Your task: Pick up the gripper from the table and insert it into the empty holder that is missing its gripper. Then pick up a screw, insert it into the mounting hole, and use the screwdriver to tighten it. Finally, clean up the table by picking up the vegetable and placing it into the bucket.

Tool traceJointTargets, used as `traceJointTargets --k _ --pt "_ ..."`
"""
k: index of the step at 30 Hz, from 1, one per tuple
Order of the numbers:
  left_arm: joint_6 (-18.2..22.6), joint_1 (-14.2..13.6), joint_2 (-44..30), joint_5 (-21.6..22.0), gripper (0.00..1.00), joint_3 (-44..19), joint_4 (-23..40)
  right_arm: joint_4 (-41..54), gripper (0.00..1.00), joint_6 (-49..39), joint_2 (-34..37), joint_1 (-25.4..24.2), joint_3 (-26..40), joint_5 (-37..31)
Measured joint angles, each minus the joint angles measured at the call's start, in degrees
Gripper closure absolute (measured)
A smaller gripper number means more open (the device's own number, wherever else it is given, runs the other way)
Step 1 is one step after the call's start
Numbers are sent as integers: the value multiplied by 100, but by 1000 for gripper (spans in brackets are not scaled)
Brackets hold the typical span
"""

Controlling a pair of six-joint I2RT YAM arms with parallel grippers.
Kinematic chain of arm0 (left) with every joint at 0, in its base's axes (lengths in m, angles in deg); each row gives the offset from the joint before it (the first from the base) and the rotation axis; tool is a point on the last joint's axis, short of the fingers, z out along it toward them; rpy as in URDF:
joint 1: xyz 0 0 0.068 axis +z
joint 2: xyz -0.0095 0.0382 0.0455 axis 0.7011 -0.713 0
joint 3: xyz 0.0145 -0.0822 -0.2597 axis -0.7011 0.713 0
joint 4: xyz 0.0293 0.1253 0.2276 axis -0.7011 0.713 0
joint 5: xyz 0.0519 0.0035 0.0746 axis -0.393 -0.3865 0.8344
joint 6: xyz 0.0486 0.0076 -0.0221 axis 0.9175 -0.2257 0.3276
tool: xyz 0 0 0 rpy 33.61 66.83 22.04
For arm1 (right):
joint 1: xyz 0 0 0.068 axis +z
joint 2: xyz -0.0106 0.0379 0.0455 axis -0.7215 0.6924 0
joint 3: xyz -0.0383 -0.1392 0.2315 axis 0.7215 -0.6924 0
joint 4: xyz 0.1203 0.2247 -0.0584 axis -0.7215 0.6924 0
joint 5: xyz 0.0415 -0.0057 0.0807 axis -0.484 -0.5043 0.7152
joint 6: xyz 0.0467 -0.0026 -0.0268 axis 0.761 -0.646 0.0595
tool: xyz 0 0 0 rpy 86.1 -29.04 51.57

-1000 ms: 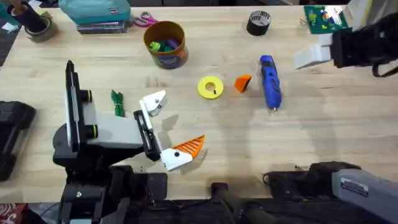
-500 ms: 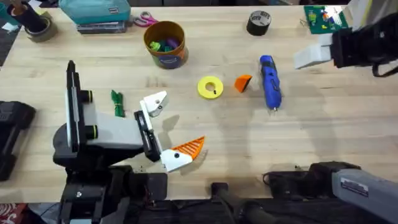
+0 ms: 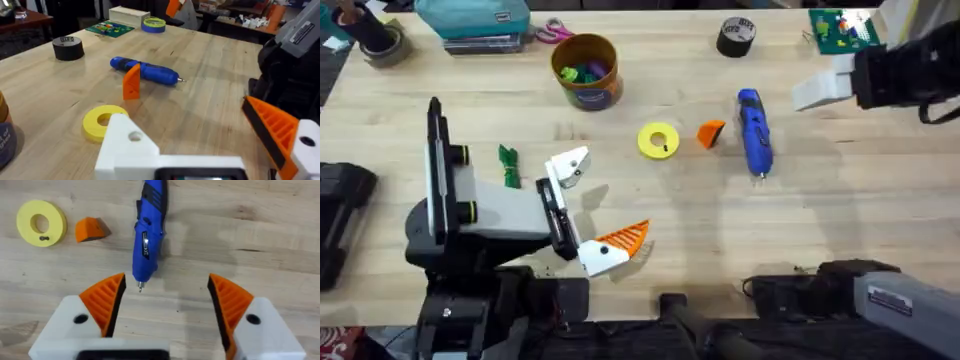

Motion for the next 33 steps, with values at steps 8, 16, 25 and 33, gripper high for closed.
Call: traceJointTargets --k 8,16,25,33 --pt "0 0 -2 0 15 0 0 -4 5 -1 0 0 0 0" --pt "0 0 -1 0 15 0 0 -132 5 -3 0 0 0 2" --pt "0 1 -2 0 15 0 0 63 6 -220 35 493 163 66" --pt "0 0 0 0 15 0 0 565 6 -343 690 1496 948 68"
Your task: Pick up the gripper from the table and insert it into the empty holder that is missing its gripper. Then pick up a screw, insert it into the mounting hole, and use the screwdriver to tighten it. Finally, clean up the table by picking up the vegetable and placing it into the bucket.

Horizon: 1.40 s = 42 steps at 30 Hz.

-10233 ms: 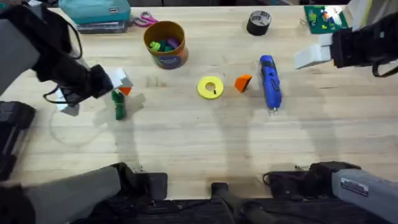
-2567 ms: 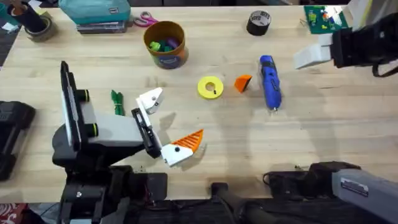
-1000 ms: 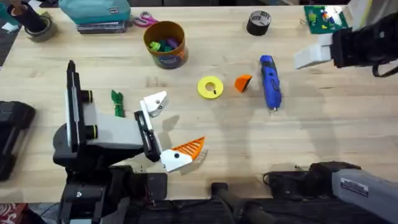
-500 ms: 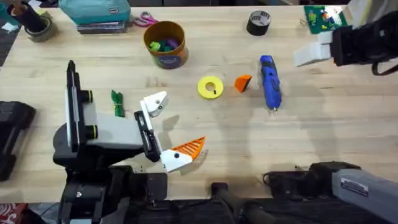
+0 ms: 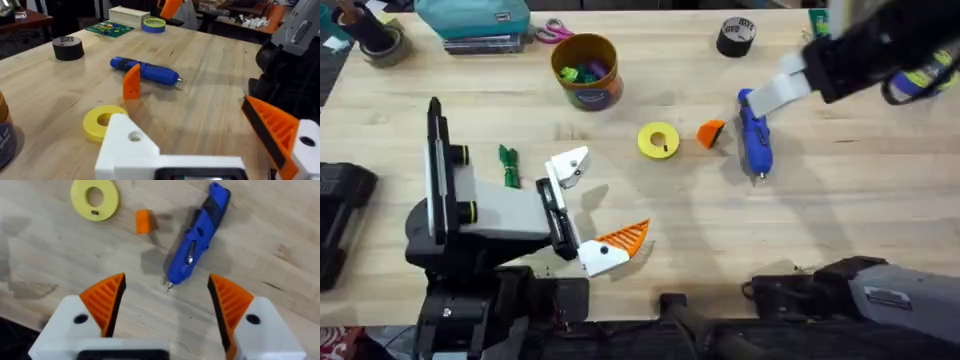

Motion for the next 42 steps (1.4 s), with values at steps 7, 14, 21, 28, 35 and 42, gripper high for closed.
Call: traceJointTargets --k 7,14,21,28,35,42 --pt "2 0 -2 0 16 0 0 123 6 -111 651 510 464 20" --pt "0 0 0 0 15 0 0 -42 6 -107 1161 567 469 61" --pt "0 0 0 0 16 0 0 -605 6 -85 1562 600 250 79" --pt "0 0 -2 0 16 0 0 -916 6 13 1947 615 -176 83" --pt "0 0 0 0 15 0 0 -1356 7 169 2205 719 -423 81" --pt "1 0 0 0 15 0 0 -1423 54 215 2222 762 -513 81"
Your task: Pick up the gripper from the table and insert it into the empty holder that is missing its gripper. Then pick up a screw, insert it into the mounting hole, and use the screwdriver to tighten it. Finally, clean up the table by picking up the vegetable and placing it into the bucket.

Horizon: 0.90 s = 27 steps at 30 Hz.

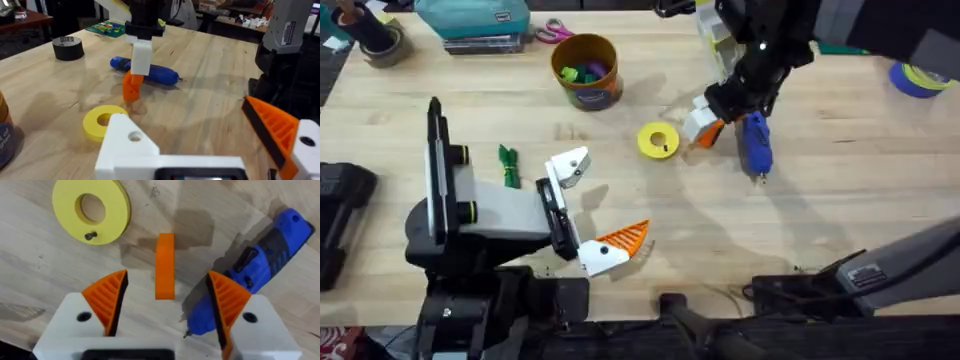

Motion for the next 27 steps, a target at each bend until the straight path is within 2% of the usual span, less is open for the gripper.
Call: traceJointTargets --k 4,17,21,23,24,25,27 --pt "-1 0 0 -1 16 0 0 -3 107 2 68 -2 0 0" --pt "-1 0 -1 -2 15 0 0 -54 390 1 299 -1 -26 0" --pt "-1 0 -2 0 15 0 0 -56 588 8 299 -2 -26 0" --pt "-1 0 -1 -1 15 0 0 -65 779 2 299 -2 -26 0" --pt "-1 0 -2 0 15 0 0 -73 916 -5 298 0 -26 2" --pt "-1 0 -2 0 15 0 0 -93 970 17 298 -2 -26 0" --pt "1 0 -2 0 15 0 0 -102 990 23 297 -2 -26 0"
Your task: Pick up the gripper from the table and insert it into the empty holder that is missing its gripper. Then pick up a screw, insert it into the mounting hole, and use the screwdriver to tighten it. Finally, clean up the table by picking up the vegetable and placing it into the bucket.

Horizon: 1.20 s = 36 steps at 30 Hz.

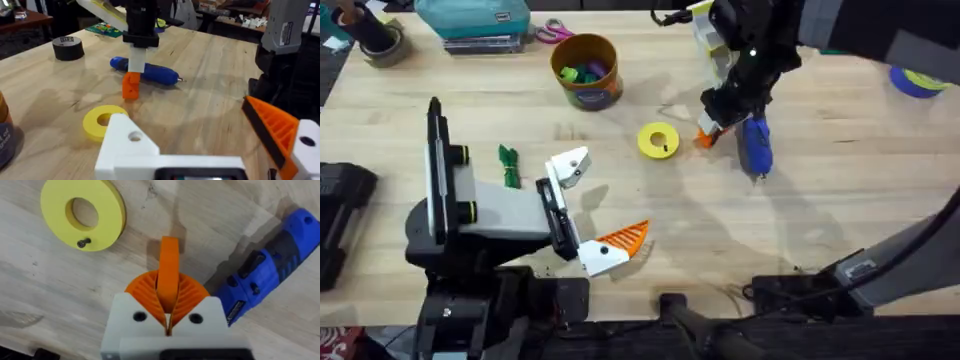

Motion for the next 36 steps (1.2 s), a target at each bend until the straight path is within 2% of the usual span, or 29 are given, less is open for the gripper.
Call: traceJointTargets --k 11,28,32,36 --pt "-2 0 1 0 14 0 0 23 992 136 -137 0 -13 0" --pt "1 2 2 0 15 0 0 278 993 978 -2529 0 142 2" --pt "1 0 2 0 16 0 0 89 993 1186 -2994 0 146 34" --pt "-1 0 2 0 15 0 0 -389 993 1302 -3320 0 146 396"
